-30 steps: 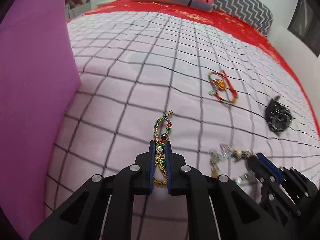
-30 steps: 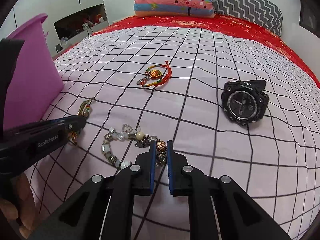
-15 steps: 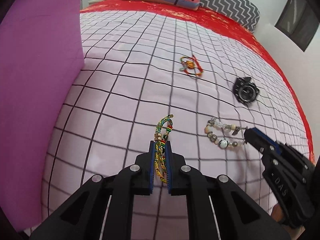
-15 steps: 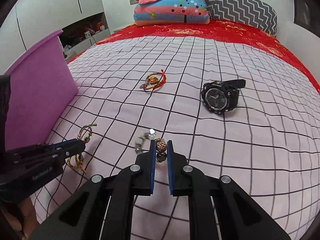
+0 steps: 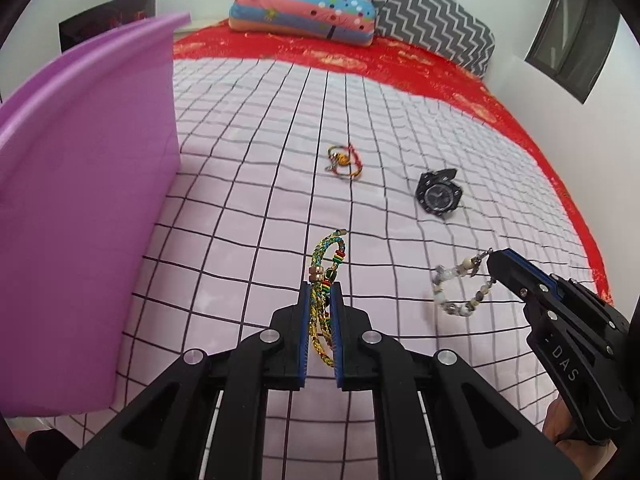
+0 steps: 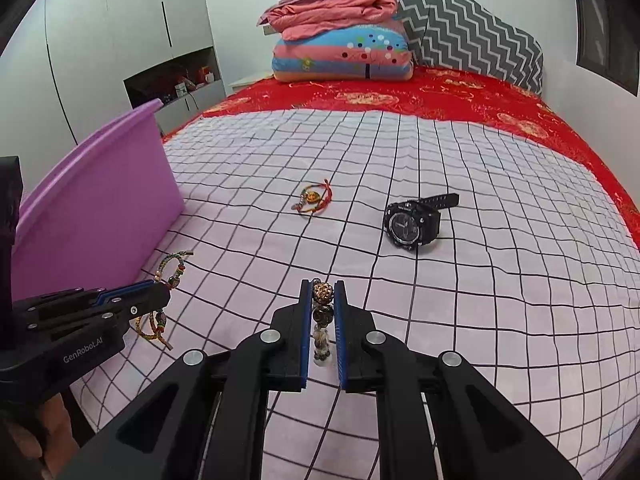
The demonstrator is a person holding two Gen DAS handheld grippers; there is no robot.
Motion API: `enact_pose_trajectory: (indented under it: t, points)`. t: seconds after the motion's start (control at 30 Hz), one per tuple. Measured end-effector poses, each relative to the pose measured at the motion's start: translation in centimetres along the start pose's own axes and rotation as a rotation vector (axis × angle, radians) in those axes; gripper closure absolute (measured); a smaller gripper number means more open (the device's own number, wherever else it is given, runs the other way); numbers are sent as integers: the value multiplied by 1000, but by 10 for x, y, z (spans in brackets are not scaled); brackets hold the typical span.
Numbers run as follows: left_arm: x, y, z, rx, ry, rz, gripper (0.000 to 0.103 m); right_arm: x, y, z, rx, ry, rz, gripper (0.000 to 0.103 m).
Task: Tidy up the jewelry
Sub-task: 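Carry the braided and beaded bracelets over the purple basin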
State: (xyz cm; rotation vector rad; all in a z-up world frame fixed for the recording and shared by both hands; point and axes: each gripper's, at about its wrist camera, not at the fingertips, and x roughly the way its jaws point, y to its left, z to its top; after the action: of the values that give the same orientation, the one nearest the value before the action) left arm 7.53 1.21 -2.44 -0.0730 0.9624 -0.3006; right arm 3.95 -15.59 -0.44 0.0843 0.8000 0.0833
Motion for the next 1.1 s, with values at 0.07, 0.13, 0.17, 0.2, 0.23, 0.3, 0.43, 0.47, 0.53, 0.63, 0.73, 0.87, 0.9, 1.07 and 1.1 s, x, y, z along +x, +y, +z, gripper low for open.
enact_pose_trajectory:
  t: [0.07, 0.13, 0.17, 0.2, 0.23, 0.3, 0.43, 0.47, 0.53, 0.63, 0.73, 0.87, 0.9, 1.07, 1.1]
  points:
    - [-11, -1, 1, -1, -14, -5, 94, -14, 5, 1, -9, -18, 6, 93]
    - [-22, -2, 2, 0, -26, -15, 94, -25, 10, 3, -16, -34, 12, 93]
    - [-30, -3, 3, 6, -36, -17, 94, -29, 13, 5, -21, -41, 15, 93]
    - [-34, -3, 3, 10, -42, -16, 93, -34, 16, 6, -26, -48, 16, 93]
    - [-40, -3, 5, 11, -50, -18, 93, -37, 18, 8, -29, -51, 18, 93]
    - [-49, -1, 8, 7, -62, -20, 94, -44, 24, 12, -32, -58, 29, 93]
    - [-71, 6, 16, -6, -89, -23, 93, -60, 38, 28, -49, -89, 49, 93]
    - [-78, 9, 20, -10, -100, -23, 93, -64, 43, 32, -54, -99, 57, 93]
    - [-91, 14, 26, -18, -121, -20, 93, -71, 53, 42, -72, -120, 70, 93]
    - [-111, 23, 36, -29, -158, -5, 93, -81, 70, 56, -96, -148, 101, 93]
    - [-131, 36, 44, -40, -193, 14, 93, -88, 91, 71, -122, -174, 142, 93]
    - [-154, 64, 53, -60, -232, 61, 93, -93, 127, 89, -156, -204, 197, 93]
    - [-158, 72, 55, -67, -238, 75, 93, -93, 135, 94, -163, -209, 210, 93]
    - [-177, 123, 59, -134, -260, 170, 93, -89, 185, 114, -212, -218, 299, 93]
    - [-179, 132, 59, -148, -261, 182, 93, -88, 197, 116, -223, -216, 316, 93]
